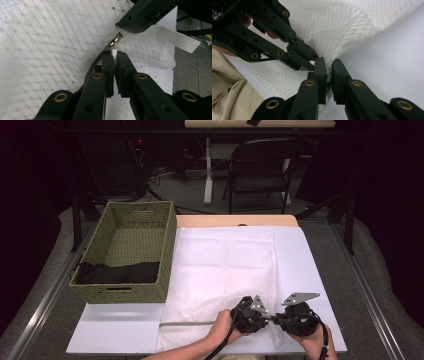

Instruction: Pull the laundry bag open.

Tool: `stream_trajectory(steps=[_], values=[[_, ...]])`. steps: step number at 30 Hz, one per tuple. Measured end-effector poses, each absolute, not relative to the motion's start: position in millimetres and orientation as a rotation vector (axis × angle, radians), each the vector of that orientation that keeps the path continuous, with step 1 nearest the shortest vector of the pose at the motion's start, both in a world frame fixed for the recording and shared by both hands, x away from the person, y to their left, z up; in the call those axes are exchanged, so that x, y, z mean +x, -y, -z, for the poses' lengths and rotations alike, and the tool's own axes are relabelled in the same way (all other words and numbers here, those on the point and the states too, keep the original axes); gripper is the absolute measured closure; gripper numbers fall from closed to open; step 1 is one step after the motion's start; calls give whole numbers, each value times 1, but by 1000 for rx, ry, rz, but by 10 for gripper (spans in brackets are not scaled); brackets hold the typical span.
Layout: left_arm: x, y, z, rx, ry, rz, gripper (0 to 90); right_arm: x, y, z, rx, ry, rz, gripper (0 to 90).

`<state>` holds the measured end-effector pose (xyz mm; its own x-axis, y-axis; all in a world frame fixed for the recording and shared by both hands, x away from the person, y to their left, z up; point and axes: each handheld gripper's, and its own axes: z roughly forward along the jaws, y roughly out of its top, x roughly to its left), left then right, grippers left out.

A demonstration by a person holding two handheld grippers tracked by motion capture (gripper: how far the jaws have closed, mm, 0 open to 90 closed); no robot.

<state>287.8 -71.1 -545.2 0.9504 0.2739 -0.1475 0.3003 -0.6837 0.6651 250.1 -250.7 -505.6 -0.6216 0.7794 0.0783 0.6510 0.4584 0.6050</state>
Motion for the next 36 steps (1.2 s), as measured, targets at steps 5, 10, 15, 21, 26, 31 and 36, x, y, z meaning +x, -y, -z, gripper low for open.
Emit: stream_trajectory(steps=[5,10,15,21,26,31,36], values=[[285,71,548,2364,-440,41,862,250,248,507,1230,-2511,-870,839],[288,67,545,2352,-456,41,864,251,247,505,1216,-2500,-869,844],[285,65,549,2318,-490,59,864,250,246,504,1217,-2497,-848,845],[285,61,549,2332,-512,74,865,249,245,504,1223,-2497,-828,848],[284,56,551,2329,-533,67,865,250,249,505,1237,-2492,-829,848],[284,48,552,2334,-538,73,865,251,250,506,1250,-2495,-815,849],[285,39,555,2334,-547,89,865,253,252,508,1261,-2493,-802,849]])
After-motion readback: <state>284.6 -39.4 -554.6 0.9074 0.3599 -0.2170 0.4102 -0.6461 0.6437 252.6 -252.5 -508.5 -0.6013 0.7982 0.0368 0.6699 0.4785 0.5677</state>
